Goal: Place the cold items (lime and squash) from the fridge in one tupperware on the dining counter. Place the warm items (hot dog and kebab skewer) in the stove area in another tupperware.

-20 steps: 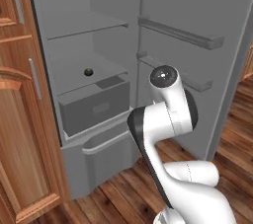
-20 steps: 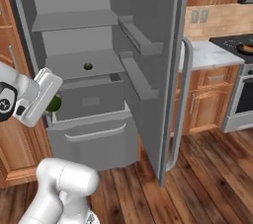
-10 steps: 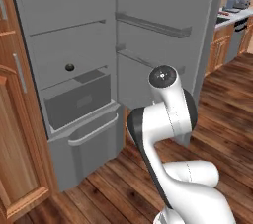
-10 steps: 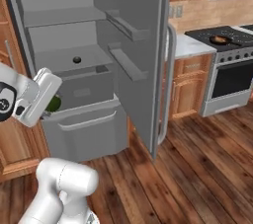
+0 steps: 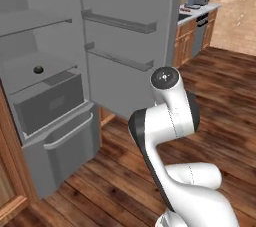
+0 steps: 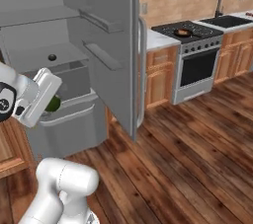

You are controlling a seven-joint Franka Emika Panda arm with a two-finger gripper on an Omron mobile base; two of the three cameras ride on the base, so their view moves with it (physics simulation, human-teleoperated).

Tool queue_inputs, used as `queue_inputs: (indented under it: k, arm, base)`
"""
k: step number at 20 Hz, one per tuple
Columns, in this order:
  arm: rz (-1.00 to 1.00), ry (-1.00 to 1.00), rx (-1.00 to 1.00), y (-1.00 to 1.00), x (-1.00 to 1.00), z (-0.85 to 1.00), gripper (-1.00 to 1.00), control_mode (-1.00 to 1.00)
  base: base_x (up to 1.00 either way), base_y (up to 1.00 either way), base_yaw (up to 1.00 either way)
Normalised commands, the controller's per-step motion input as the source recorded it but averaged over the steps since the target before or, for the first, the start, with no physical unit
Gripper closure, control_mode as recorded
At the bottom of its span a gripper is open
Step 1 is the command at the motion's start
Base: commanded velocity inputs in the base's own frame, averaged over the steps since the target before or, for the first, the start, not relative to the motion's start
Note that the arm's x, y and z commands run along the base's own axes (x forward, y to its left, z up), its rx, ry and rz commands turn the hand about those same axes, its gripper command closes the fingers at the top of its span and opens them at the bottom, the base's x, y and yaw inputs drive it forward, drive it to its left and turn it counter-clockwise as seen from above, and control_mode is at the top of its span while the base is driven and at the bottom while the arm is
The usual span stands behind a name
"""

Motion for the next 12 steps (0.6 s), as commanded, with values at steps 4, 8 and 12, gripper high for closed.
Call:
queue_inputs:
  k: [4,8,12]
  arm:
    - [0.00,0.00,0.00,0.00,0.00,0.00,1.00,1.00]
    - [0.00,0.00,0.00,0.00,0.00,0.00,1.00,1.00]
    - [0.00,0.00,0.00,0.00,0.00,0.00,1.00,1.00]
  base:
    - [-0.63,-0.09,-0.33]
    - [-0.72,-0.12,-0.34]
    - [-0.68,-0.02,-0.35]
